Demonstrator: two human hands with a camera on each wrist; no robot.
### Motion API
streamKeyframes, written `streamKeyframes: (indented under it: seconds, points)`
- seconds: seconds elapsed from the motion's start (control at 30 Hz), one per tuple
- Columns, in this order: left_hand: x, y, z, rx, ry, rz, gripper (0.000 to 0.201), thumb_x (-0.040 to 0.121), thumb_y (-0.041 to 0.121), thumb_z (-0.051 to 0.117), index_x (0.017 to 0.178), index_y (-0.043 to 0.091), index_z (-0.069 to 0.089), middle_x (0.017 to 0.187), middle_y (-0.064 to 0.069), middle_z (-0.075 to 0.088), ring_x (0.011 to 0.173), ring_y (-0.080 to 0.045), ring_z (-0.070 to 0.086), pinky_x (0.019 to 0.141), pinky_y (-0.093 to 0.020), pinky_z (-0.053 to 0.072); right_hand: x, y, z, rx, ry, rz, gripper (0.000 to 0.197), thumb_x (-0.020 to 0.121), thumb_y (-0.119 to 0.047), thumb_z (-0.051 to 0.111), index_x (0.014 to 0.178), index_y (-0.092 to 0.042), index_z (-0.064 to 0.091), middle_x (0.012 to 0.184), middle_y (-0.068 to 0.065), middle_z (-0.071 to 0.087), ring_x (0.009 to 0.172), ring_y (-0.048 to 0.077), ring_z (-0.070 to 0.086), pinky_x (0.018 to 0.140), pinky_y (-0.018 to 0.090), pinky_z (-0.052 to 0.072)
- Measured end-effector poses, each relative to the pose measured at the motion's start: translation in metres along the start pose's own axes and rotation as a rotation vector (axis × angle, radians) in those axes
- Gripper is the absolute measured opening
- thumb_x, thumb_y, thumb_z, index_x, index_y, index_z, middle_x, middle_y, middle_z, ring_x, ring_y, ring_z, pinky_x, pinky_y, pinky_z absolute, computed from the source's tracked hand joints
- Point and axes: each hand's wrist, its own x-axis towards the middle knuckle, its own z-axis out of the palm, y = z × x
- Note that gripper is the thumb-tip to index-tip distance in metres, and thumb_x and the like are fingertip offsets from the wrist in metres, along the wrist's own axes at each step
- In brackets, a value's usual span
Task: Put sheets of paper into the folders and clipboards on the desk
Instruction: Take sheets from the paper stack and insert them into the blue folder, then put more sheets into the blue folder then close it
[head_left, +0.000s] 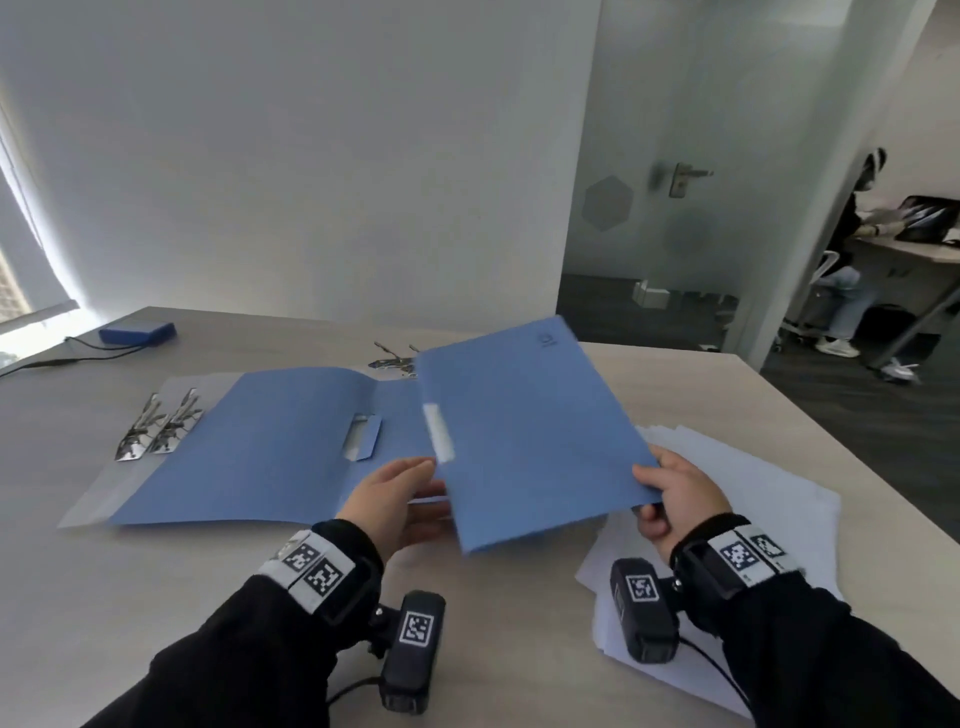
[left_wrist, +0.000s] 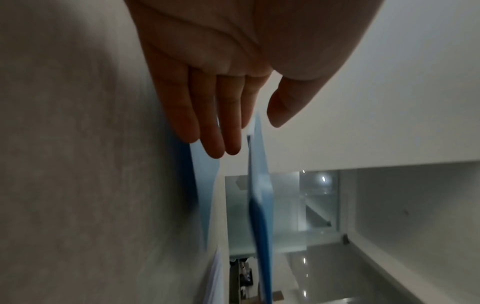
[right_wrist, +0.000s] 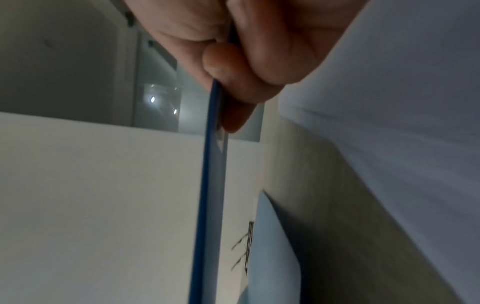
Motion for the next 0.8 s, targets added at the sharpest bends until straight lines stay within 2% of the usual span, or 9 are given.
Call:
streamKeyframes:
  seconds: [0.1, 0.23, 0.37, 0.47, 0.53, 0.6, 0.63, 0.73, 0.8]
  points:
    - [0.001, -0.011, 0.007, 0.121, -0.049, 0.023, 0.015, 0.096, 0.016, 0.050, 0.098, 0.013, 0.064, 0.083, -0.008, 0.070, 0.071, -0.022, 0.067, 0.059, -0.028, 0.050, 0.031, 0.002, -0.011, 0.044, 0.141, 0.013, 0.024, 0.095, 0.000, 0.039, 0.097, -0.015, 0.058, 0.073, 0.008, 0.049, 0.038, 0.011, 0.035, 0.033, 0.013, 0.022]
    - [0.004, -0.021, 0.017, 0.150, -0.102, 0.017, 0.016, 0.095, 0.015, 0.051, 0.090, 0.013, 0.066, 0.076, -0.005, 0.071, 0.069, -0.019, 0.067, 0.059, -0.028, 0.051, 0.077, -0.003, -0.015, -0.063, 0.259, 0.036, 0.022, 0.094, -0.002, 0.041, 0.086, -0.017, 0.055, 0.072, 0.010, 0.047, 0.047, 0.016, 0.037, 0.033, 0.012, 0.025]
    - [0.007, -0.023, 0.020, 0.149, -0.127, 0.014, 0.018, 0.096, 0.014, 0.050, 0.089, 0.011, 0.067, 0.074, -0.005, 0.071, 0.069, -0.019, 0.067, 0.060, -0.029, 0.052, 0.117, -0.007, -0.003, -0.160, 0.255, 0.069, 0.021, 0.094, -0.008, 0.043, 0.105, -0.018, 0.058, 0.068, 0.011, 0.048, 0.048, 0.017, 0.039, 0.031, 0.013, 0.026]
    - [0.008, -0.025, 0.019, 0.137, -0.111, 0.014, 0.019, 0.096, 0.012, 0.049, 0.088, 0.010, 0.066, 0.071, -0.005, 0.071, 0.066, -0.019, 0.066, 0.059, -0.029, 0.052, 0.136, -0.010, 0.006, -0.147, 0.253, 0.109, 0.010, 0.095, -0.014, 0.050, 0.102, -0.014, 0.057, 0.065, 0.010, 0.048, 0.042, 0.015, 0.041, 0.032, 0.012, 0.028]
    - [0.008, -0.027, 0.018, 0.136, -0.113, 0.024, 0.020, 0.097, 0.010, 0.048, 0.087, 0.009, 0.066, 0.071, -0.006, 0.070, 0.064, -0.019, 0.066, 0.059, -0.029, 0.051, 0.139, -0.011, 0.011, -0.104, 0.263, 0.154, 0.016, 0.094, -0.028, 0.057, 0.096, -0.011, 0.057, 0.064, 0.010, 0.054, 0.033, 0.015, 0.046, 0.032, 0.014, 0.035]
    - [0.007, -0.028, 0.018, 0.139, -0.120, 0.035, 0.021, 0.096, 0.009, 0.047, 0.087, 0.009, 0.066, 0.071, -0.007, 0.069, 0.063, -0.019, 0.065, 0.059, -0.029, 0.051, 0.134, -0.011, 0.014, -0.001, 0.247, 0.213, 0.030, 0.092, -0.039, 0.058, 0.097, -0.010, 0.060, 0.071, 0.012, 0.063, 0.032, 0.015, 0.054, 0.033, 0.018, 0.042]
    - [0.006, -0.028, 0.018, 0.142, -0.121, 0.043, 0.021, 0.096, 0.009, 0.047, 0.086, 0.009, 0.066, 0.071, -0.007, 0.068, 0.063, -0.018, 0.065, 0.058, -0.028, 0.050, 0.130, -0.011, 0.014, 0.057, 0.229, 0.238, 0.033, 0.092, -0.041, 0.057, 0.103, -0.010, 0.061, 0.079, 0.013, 0.066, 0.033, 0.016, 0.058, 0.035, 0.019, 0.046]
    - [0.003, -0.029, 0.020, 0.160, -0.099, 0.071, 0.021, 0.096, 0.008, 0.047, 0.086, 0.009, 0.066, 0.069, -0.007, 0.068, 0.061, -0.017, 0.064, 0.056, -0.027, 0.048, 0.103, -0.013, 0.006, 0.171, 0.224, 0.220, 0.034, 0.093, -0.030, 0.056, 0.123, -0.014, 0.056, 0.110, 0.018, 0.066, 0.045, 0.022, 0.068, 0.044, 0.027, 0.054]
    - [0.000, -0.031, 0.023, 0.201, -0.076, 0.105, 0.021, 0.095, 0.008, 0.049, 0.085, 0.010, 0.067, 0.070, -0.006, 0.068, 0.061, -0.016, 0.063, 0.056, -0.027, 0.047, 0.080, -0.015, -0.006, 0.189, 0.248, 0.160, 0.030, 0.095, -0.022, 0.054, 0.124, -0.014, 0.054, 0.115, 0.016, 0.063, 0.063, 0.026, 0.071, 0.056, 0.033, 0.056]
